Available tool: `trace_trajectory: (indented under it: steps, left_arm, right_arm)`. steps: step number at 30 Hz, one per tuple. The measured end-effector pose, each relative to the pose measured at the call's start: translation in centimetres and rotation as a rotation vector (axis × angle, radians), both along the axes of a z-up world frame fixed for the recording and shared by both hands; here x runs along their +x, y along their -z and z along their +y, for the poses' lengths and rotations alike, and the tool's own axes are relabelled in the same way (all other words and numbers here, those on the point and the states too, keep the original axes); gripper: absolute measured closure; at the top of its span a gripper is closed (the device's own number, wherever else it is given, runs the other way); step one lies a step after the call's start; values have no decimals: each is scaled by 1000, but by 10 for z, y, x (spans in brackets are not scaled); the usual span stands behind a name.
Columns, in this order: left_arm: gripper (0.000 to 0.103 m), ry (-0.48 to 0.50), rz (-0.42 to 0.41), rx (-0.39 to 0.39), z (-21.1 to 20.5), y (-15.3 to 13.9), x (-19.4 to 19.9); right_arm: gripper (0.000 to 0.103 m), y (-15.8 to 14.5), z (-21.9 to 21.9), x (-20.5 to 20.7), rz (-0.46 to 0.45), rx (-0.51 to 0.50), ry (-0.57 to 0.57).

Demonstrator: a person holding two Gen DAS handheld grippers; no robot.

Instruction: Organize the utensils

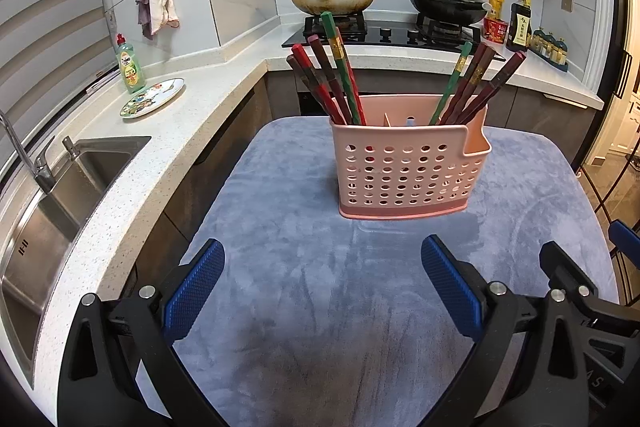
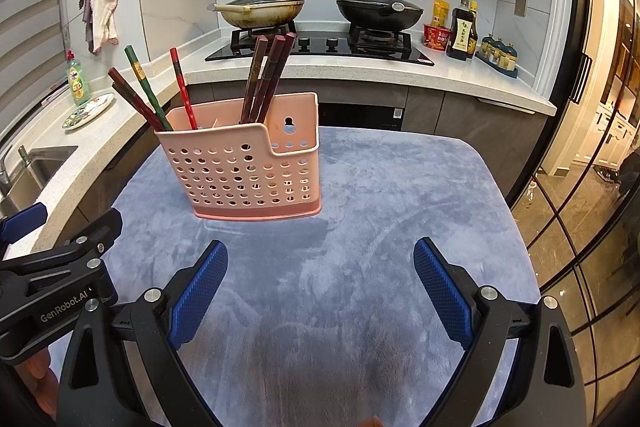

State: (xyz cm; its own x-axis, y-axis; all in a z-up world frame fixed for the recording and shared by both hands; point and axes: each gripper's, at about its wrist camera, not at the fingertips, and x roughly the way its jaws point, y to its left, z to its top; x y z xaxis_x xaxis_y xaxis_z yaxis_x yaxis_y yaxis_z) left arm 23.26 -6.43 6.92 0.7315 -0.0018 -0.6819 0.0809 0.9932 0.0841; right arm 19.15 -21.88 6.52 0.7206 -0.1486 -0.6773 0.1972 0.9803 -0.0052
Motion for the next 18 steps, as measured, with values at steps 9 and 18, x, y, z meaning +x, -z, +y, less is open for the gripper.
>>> trace_trajectory:
  steps: [9,18]
  left_arm:
    - [9,-1,0,0,-1,0,1]
    - [9,-3,4,4,-1,5,9]
  right_arm:
    - [13,0,0,2,3,2,1]
    - [13,4,0,9,13,0,-1]
